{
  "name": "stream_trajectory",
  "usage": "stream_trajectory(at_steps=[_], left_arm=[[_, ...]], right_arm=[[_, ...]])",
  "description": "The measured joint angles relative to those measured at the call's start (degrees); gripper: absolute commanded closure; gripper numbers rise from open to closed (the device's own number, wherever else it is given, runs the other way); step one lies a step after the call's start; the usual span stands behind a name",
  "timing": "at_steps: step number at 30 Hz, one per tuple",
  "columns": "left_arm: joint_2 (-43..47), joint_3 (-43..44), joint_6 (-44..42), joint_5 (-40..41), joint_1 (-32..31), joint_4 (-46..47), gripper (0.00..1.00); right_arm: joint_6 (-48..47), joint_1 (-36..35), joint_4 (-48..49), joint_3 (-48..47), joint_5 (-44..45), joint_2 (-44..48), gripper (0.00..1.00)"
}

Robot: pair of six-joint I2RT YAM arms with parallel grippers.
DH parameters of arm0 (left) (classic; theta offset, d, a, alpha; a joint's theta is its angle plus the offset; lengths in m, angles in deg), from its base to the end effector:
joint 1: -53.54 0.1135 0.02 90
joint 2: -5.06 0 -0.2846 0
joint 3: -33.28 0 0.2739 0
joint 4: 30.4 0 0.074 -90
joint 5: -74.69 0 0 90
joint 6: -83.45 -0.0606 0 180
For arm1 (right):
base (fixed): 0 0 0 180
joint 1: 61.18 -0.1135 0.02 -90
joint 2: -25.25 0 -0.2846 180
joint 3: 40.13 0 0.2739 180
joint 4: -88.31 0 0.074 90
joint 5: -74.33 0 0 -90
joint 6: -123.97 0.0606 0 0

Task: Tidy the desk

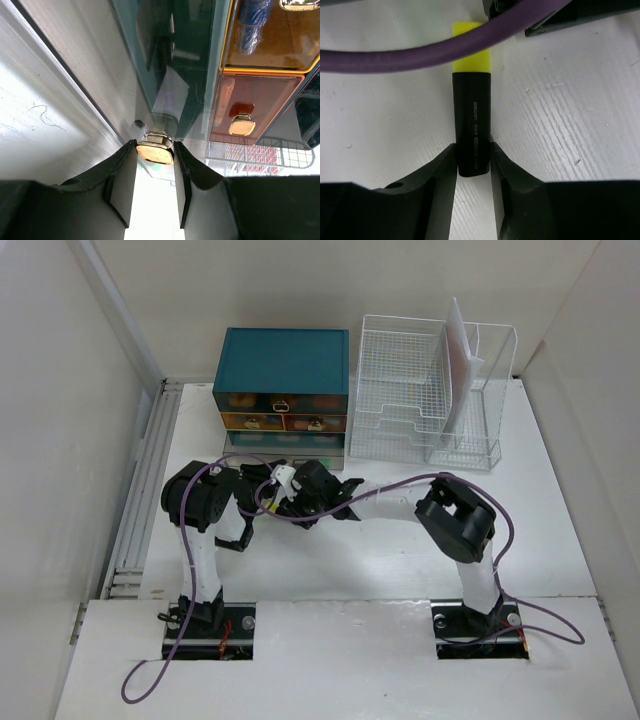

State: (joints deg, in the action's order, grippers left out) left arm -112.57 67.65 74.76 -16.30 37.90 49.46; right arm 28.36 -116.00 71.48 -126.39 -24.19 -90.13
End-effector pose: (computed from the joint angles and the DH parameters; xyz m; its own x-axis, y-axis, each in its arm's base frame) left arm 0.3064 -0.0869 0.0857 -0.2915 -0.9448 -0.1498 -0.0132 0.1606 -0.9869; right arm 0.2660 0.3929 0.1411 -0.3273 -0.6321 -0.7024 -0.9040 0.4258 0.0380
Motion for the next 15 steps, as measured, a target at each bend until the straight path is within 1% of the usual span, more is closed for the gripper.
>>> stream_trajectory(at_steps=[4, 5, 8, 15], left_arm=[[0.00, 0.00, -0.02, -0.04, 0.02, 0.00, 1.00], [0.00, 0.00, -0.02, -0.04, 0.02, 0.00, 1.00], [0.00, 0.00, -0.02, -0.09, 0.04, 0.00, 1.00], [0.00, -0.02, -0.02, -0.11, 0.04, 0.00, 1.00]], right_arm=[[-0.28, 0.00, -0.37, -0.72, -0.09, -0.42, 0.59], [-0.39, 0.00, -0.42, -0.79, -0.07, -0.46, 0.56], [-0.52, 0.00, -0.57, -0.92, -0.13, -0.50, 0.53], [-0.61, 0.00, -0.94, -1.90, -0.31, -1.18, 0.53]])
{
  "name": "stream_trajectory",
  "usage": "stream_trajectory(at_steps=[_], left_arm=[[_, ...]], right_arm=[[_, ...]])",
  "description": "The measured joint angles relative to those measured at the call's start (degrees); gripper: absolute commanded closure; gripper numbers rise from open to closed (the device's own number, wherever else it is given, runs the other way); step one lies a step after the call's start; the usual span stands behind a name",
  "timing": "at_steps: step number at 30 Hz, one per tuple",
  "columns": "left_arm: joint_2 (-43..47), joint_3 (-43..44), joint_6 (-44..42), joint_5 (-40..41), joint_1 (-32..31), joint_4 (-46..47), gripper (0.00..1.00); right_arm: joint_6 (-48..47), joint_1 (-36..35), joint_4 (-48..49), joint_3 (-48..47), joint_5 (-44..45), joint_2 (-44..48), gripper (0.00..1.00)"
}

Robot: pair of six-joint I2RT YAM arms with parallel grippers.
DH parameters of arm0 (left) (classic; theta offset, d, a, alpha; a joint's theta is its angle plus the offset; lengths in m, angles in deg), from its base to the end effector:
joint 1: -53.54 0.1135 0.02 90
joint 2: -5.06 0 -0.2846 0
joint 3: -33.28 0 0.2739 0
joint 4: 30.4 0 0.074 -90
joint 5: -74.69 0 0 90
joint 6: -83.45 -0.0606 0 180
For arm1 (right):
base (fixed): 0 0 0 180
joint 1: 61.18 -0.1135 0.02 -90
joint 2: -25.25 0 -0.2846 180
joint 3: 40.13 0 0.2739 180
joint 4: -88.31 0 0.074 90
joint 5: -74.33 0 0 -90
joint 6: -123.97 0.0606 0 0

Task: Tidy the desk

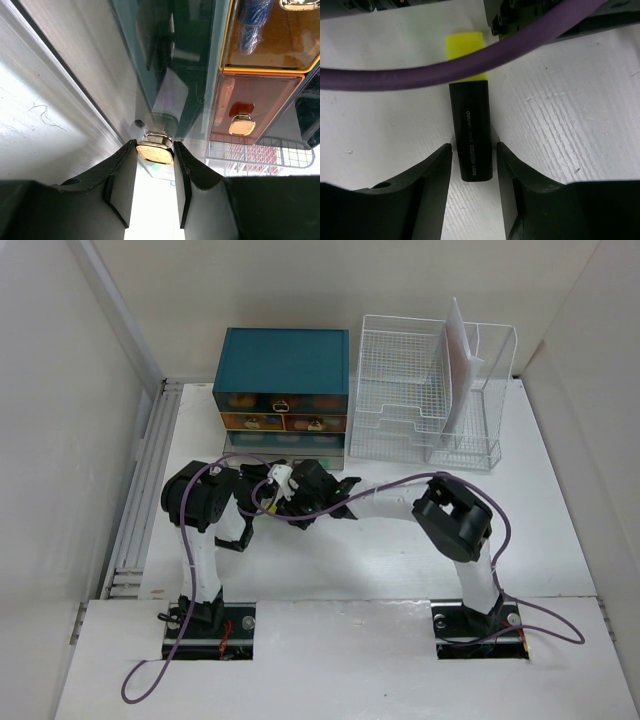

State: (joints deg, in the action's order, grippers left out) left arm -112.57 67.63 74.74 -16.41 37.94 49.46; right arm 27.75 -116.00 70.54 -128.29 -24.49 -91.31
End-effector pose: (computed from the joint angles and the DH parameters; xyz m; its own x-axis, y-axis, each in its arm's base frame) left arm 0.3063 -0.0867 0.0856 -0.2927 -0.9444 -0.1500 -0.0133 0.1609 -0.9869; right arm 0.2695 0.3984 0.1412 -0.3190 -0.6384 -0.7004 -0.9088 0.4158 0.0349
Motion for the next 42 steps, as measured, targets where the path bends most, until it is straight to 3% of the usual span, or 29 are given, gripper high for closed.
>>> stream_trajectory(at_steps=[3, 7, 11, 24, 36, 42], left_arm=[[0.00, -0.07, 0.00, -0.02, 0.00, 0.02, 1.00], [0.00, -0.07, 0.00, -0.46, 0.28, 0.02, 1.00], [0.00, -0.09, 0.00, -0.57, 0.33, 0.02, 1.00], [0.02, -0.09, 0.00, -0.59, 0.33, 0.02, 1.00], [0.02, -0.09, 0.00, -0.59, 0.33, 0.02, 1.00], [0.02, -0.09, 0.00, -0.63, 0.35, 0.02, 1.00]], right_arm=[[-0.04, 0.00, 0.04, -1.14, -0.20, -0.90, 0.58], [-0.15, 0.00, 0.22, -2.25, -0.63, -1.84, 0.81], [-0.22, 0.04, 0.22, -2.45, -0.96, -1.99, 0.93], [-2.56, 0.83, -5.99, 2.97, 2.01, 5.60, 0.94], [-5.97, 12.70, -8.33, 3.21, 5.75, 14.38, 0.94], [-7.89, 14.27, -8.81, 0.42, 6.49, 14.93, 0.94]])
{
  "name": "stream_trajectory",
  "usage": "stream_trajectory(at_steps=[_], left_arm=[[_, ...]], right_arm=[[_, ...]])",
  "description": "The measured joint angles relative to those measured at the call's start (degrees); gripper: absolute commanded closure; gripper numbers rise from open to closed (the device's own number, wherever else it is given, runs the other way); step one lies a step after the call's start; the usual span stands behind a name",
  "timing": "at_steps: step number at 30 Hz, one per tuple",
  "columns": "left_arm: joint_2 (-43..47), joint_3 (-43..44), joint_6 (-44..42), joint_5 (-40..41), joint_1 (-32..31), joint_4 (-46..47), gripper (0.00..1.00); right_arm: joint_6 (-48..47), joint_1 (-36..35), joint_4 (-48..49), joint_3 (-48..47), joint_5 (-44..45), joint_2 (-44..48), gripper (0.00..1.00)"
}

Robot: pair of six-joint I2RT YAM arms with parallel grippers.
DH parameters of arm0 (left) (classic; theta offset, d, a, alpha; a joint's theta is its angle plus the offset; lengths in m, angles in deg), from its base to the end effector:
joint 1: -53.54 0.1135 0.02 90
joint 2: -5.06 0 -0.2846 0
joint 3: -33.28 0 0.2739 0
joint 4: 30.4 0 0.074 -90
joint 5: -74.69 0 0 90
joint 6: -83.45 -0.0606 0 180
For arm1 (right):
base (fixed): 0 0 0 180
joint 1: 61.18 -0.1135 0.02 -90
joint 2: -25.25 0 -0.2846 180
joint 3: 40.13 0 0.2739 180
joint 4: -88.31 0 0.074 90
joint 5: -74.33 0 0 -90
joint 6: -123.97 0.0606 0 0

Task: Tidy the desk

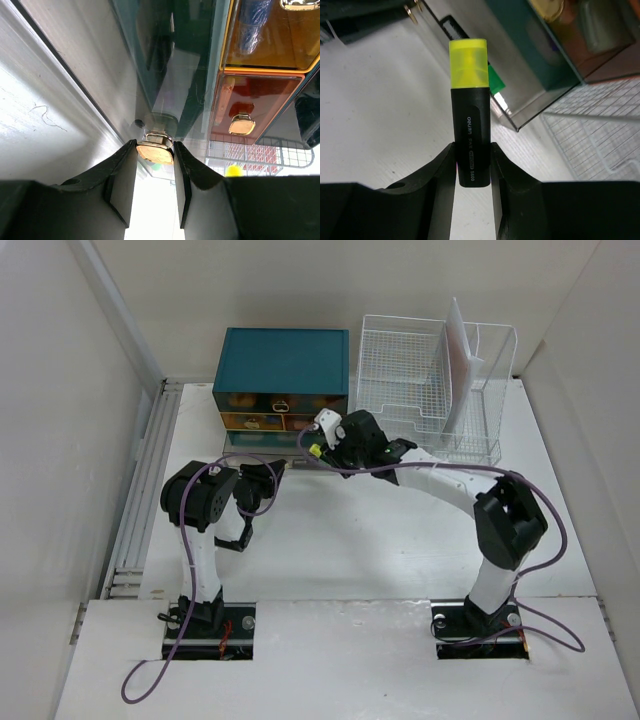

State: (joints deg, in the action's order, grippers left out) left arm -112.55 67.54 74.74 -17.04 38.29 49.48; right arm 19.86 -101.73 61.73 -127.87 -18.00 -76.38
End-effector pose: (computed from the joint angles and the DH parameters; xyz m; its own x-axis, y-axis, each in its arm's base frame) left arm 0.3063 -0.0854 0.0855 -0.2975 -0.9430 -0.1493 -0.0135 0.1606 -0.9869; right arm 0.3370 0.2916 0.2392 -0.3142 -0.5894 -0.7442 -0.7730 0.6139 -0.1599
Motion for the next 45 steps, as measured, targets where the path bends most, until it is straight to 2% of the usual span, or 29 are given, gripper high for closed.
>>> stream_trajectory(at_steps=[6, 13, 17, 19, 21, 28, 34, 45], left_arm=[[0.00, 0.00, 0.00, -0.02, 0.00, 0.00, 1.00], [0.00, 0.00, 0.00, -0.04, 0.02, 0.00, 1.00], [0.00, 0.00, 0.00, -0.11, 0.02, 0.00, 1.00], [0.00, 0.00, 0.00, -0.22, 0.09, -0.02, 1.00], [0.00, 0.00, 0.00, -0.26, 0.11, 0.00, 1.00], [0.00, 0.04, -0.02, -0.50, 0.24, -0.02, 1.00], [0.00, 0.63, -0.02, -0.79, 0.35, -0.22, 1.00], [-0.13, 7.63, -0.96, -0.55, 0.87, -6.80, 1.00]], right_arm=[[-1.88, 0.00, -0.46, -8.55, -0.04, -3.26, 0.94], [-4.04, 0.66, -3.67, -22.43, -1.77, -14.32, 0.93], [-5.49, 1.57, -6.71, -25.83, -3.56, -18.56, 0.91], [-5.81, 1.73, -8.00, -25.88, -3.89, -19.32, 0.72], [-6.05, 1.90, -8.83, -25.90, -3.98, -19.71, 0.60], [-6.99, 2.01, -8.76, -25.64, -4.83, -19.47, 0.51], [-7.17, 2.01, -8.76, -21.97, -6.62, -13.57, 0.51], [-6.62, 2.01, -3.93, -9.62, -13.70, 10.60, 0.51]])
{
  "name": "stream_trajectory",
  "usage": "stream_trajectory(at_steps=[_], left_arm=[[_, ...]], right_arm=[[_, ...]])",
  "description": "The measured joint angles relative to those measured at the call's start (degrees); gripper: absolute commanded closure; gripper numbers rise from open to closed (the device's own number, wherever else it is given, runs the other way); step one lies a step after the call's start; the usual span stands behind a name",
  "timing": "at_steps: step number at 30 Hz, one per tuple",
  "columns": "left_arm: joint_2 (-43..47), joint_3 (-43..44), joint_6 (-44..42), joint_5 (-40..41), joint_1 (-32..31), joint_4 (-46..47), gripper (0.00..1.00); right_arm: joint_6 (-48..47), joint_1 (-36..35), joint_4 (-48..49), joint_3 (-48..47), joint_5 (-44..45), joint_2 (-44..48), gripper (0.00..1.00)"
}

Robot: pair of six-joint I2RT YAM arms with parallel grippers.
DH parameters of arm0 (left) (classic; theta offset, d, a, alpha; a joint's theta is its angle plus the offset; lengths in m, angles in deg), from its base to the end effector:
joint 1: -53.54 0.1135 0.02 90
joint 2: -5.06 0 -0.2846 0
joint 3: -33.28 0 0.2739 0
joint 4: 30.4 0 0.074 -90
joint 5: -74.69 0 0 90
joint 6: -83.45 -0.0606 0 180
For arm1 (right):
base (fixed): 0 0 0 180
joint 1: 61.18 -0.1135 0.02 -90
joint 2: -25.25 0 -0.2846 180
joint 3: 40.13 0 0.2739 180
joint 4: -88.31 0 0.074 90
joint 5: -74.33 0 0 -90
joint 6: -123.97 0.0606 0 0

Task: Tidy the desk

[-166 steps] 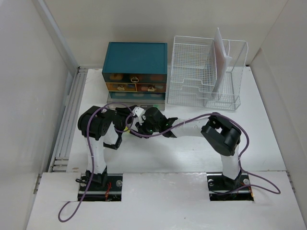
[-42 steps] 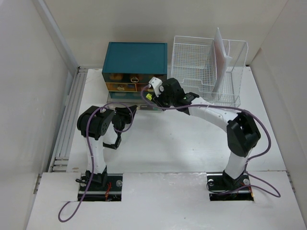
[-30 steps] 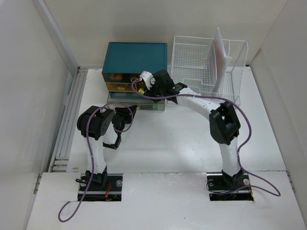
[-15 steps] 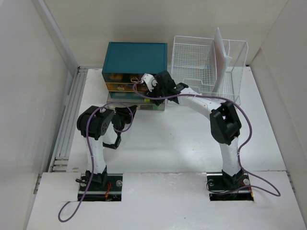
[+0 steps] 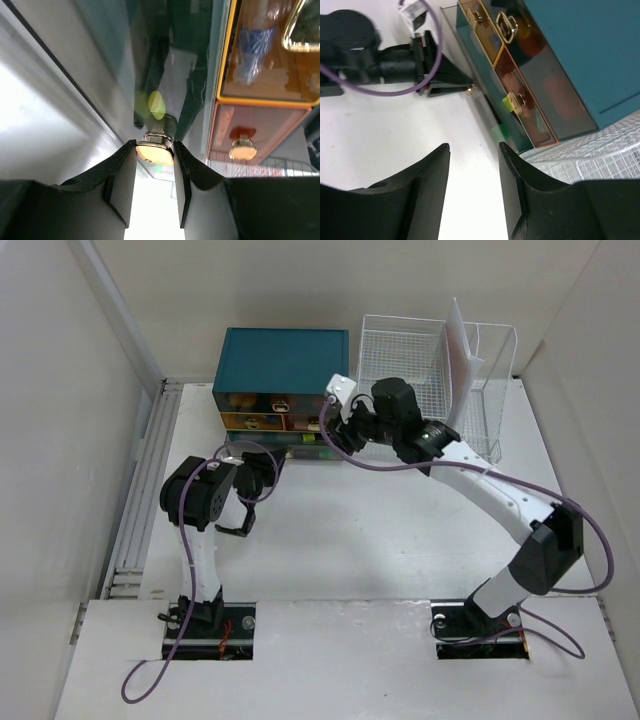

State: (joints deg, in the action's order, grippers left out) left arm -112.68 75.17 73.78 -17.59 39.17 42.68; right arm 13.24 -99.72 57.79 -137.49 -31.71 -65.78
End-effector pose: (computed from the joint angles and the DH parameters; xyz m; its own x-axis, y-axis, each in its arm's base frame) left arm 0.3422 -0.0901 0.0933 -0.2903 -0.9425 -0.1659 0.0020 0.1728 -0.9850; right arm 0.3165 0.2735 0.3741 -0.0180 -0.4493 -0.8932 -0.8579 0.4658 -0.2170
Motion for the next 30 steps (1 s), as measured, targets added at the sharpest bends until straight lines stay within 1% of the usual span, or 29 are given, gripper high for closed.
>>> stream_trajectory(at_steps=[4, 12, 18, 27, 30], left_arm=[[0.00, 2.99, -0.76, 0.28, 0.13, -3.17, 1.00], [-0.50, 7.63, -2.56, 1.03, 0.24, -7.78, 1.00], [-0.85, 9.57, -3.48, 1.44, 0.24, -9.35, 1.00], [-2.19, 11.06, -3.82, 1.68, 0.24, -8.98, 1.00], [-2.32, 11.13, -3.91, 1.68, 0.24, -8.83, 0.78]], right_arm=[[0.13, 0.00, 0.92, 3.06, -1.62, 3.52, 0.51], [1.27, 1.86, 1.36, 6.14, -4.31, 4.22, 0.51], [2.36, 4.28, 1.68, 6.88, -5.95, 5.14, 0.51], [3.21, 4.83, 1.88, 6.93, -7.43, 6.10, 0.51], [3.54, 4.83, 1.92, 7.48, -7.80, 6.27, 0.51]])
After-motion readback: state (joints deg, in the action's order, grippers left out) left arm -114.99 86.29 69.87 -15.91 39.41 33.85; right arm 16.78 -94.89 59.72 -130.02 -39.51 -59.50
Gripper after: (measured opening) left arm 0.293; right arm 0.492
